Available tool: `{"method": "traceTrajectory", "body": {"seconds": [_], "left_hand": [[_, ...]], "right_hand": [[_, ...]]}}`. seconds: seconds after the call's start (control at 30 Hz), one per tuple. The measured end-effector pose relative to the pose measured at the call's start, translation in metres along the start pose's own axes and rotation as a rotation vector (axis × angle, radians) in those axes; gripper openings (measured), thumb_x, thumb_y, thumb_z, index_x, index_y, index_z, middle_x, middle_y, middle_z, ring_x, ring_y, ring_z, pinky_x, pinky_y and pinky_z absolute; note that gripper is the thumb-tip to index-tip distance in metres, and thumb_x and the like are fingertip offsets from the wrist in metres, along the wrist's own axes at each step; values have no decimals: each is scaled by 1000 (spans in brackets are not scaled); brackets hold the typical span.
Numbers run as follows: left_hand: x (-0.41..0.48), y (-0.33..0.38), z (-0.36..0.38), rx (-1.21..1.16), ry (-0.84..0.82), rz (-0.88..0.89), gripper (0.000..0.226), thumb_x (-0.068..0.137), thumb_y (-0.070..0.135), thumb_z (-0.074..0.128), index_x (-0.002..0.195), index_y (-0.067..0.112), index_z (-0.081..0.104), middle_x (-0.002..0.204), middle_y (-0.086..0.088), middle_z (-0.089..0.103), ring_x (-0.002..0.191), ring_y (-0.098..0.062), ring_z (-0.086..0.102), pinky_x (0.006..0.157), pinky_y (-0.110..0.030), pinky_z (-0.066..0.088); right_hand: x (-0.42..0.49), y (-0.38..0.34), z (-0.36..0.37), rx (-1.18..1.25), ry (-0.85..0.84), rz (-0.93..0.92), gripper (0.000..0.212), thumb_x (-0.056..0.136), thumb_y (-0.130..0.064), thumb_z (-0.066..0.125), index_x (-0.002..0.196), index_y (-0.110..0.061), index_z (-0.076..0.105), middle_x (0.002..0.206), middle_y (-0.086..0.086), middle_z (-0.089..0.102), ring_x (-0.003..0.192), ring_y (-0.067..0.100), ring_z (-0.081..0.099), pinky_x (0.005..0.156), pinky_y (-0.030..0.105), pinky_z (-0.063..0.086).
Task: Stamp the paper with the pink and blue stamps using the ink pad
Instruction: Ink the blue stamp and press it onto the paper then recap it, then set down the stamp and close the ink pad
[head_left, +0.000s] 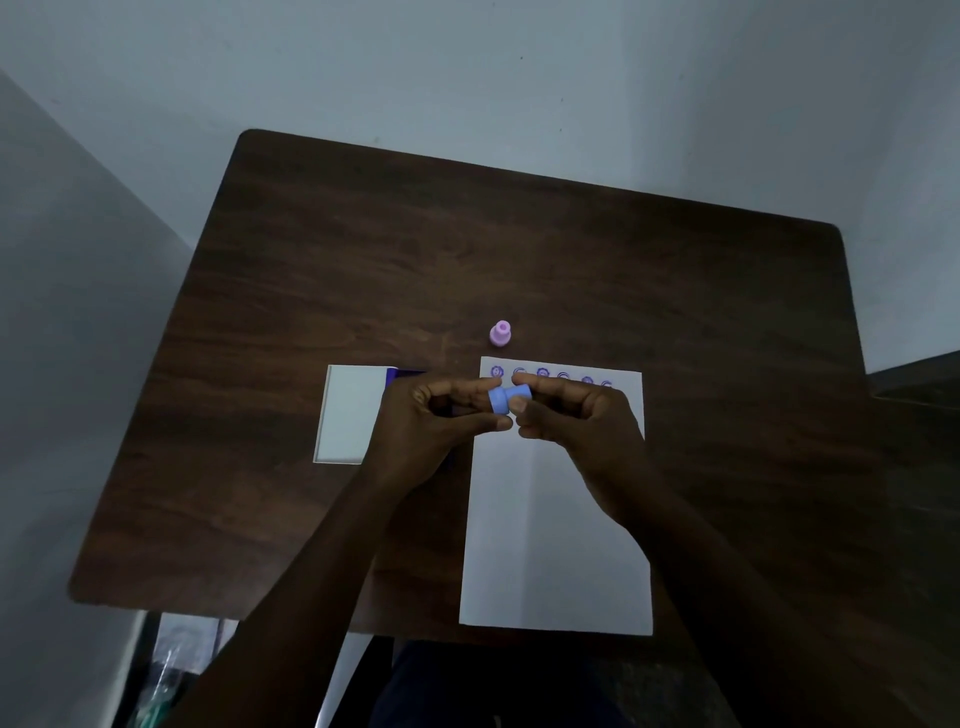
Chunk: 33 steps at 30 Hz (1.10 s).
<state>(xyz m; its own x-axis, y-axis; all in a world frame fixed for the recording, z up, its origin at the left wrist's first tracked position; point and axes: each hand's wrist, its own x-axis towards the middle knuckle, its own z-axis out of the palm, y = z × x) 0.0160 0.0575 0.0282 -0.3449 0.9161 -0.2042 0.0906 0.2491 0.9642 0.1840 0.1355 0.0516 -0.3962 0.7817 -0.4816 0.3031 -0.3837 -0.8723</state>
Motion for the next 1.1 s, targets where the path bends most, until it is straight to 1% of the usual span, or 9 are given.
{"method": "traceTrajectory", "body": {"seconds": [0.23,0.4,0.47,0.57,0.67,0.73,0.87,1.0,1.1], "left_hand": [[1,-3,-2,52,-18,5,41,67,13,88,87,43,67,76,42,68,80,17,67,70,2,46],[3,-5,-18,137,-39,-46,40,68,24,88,102,37,70,90,24,73,87,9,70,75,-3,51],[3,-8,-27,149,10,-62,35,74,21,85,105,31,74,94,18,76,88,5,72,83,-16,57],[4,-17,-44,135,71,-113,32,79,25,81,110,28,74,98,10,77,92,-6,72,89,-40,60],[5,-25,-57,128,96,-140,30,80,25,80,108,32,73,101,9,76,95,-12,72,89,-48,59],[5,-28,-61,128,97,-145,29,81,24,79,106,36,71,101,10,76,94,-14,71,88,-47,59],[4,-33,-68,151,75,-154,30,81,24,78,105,39,68,100,12,74,93,-10,71,87,-34,58],[4,-38,-71,134,93,-143,29,82,21,78,106,35,70,100,10,75,90,-10,72,82,-24,56],[3,-41,-72,136,94,-143,28,84,20,77,104,39,69,101,11,74,92,-10,71,82,-23,54]], "right_hand": [[-2,5,4,65,3,18,25,85,-19,74,110,-21,73,103,-11,77,90,13,73,71,23,59],[8,5,5,-6,125,17,32,83,-22,76,114,-27,70,104,-3,76,88,10,73,76,31,61],[21,-2,-5,-146,176,-17,39,83,-24,77,120,-27,66,110,-2,74,93,11,71,80,34,60],[42,-20,-25,-372,180,-54,41,86,-31,74,125,-27,64,110,-4,73,91,6,69,78,25,58],[58,-34,-33,-528,104,-37,43,88,-40,71,127,-26,63,115,-3,72,97,9,68,84,27,55],[67,-38,-32,-636,105,-71,42,90,-37,68,128,-21,63,122,0,69,105,12,64,92,26,48],[81,-34,-27,-840,27,-92,37,97,-32,58,129,-14,63,133,4,63,118,16,59,99,22,37],[86,-26,-22,-796,123,-174,30,92,-20,66,121,-11,68,119,11,70,110,27,64,91,25,44],[93,-21,-22,-820,115,-192,31,89,-20,68,118,-12,69,114,12,71,107,29,65,91,31,47]]}}
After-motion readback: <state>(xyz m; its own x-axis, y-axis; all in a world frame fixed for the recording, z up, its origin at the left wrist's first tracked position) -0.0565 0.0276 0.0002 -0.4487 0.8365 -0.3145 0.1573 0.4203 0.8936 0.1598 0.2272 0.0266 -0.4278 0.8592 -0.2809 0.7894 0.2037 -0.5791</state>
